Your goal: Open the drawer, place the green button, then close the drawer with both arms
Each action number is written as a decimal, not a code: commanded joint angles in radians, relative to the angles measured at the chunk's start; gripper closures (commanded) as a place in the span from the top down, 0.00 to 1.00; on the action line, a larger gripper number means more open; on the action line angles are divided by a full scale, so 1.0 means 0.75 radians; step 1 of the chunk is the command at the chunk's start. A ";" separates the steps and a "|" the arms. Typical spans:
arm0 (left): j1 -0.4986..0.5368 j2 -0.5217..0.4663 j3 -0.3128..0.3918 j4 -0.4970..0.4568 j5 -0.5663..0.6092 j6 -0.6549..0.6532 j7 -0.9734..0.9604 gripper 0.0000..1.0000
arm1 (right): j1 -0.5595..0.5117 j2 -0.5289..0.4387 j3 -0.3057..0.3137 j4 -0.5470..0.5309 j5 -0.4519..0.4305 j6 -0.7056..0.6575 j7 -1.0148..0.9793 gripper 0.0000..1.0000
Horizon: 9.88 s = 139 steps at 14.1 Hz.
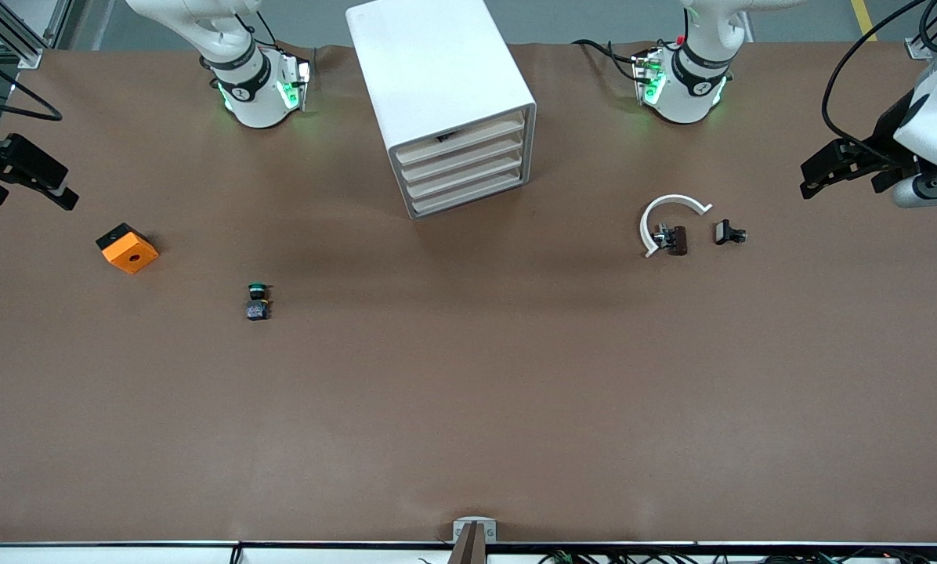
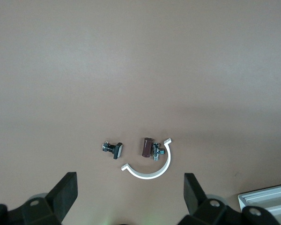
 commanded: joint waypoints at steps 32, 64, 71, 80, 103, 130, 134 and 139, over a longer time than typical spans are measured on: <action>-0.429 1.097 -0.024 0.289 -0.555 0.242 -2.309 1.00 | 0.058 0.300 0.015 -0.349 -0.108 0.328 -0.122 1.00; -0.863 1.302 -0.012 0.171 -1.223 0.052 -2.634 0.03 | 0.119 0.672 0.011 -0.881 -0.114 1.313 -0.009 1.00; -0.709 1.302 0.021 0.234 -1.217 0.054 -2.624 0.04 | 0.119 0.674 0.009 -0.869 -0.114 1.297 -0.009 0.17; -0.621 1.306 0.080 0.304 -1.223 0.132 -2.477 1.00 | 0.152 0.578 0.017 -0.342 -0.096 0.453 0.019 0.09; -0.587 1.189 0.565 0.504 -0.561 0.134 -1.990 1.00 | 1.117 0.706 0.017 -0.208 0.074 0.697 2.034 0.07; -0.609 0.766 0.455 0.027 -0.450 0.458 -0.597 1.00 | 0.578 -0.011 0.005 -0.261 0.070 -0.045 0.911 1.00; -0.682 0.714 0.365 -0.118 -0.378 0.596 -0.517 1.00 | 0.294 -0.095 0.005 -0.348 0.059 -0.043 0.415 1.00; -0.828 0.800 0.307 -0.124 -0.396 0.669 -0.578 1.00 | 0.048 -0.083 0.005 -0.337 0.011 0.022 0.046 1.00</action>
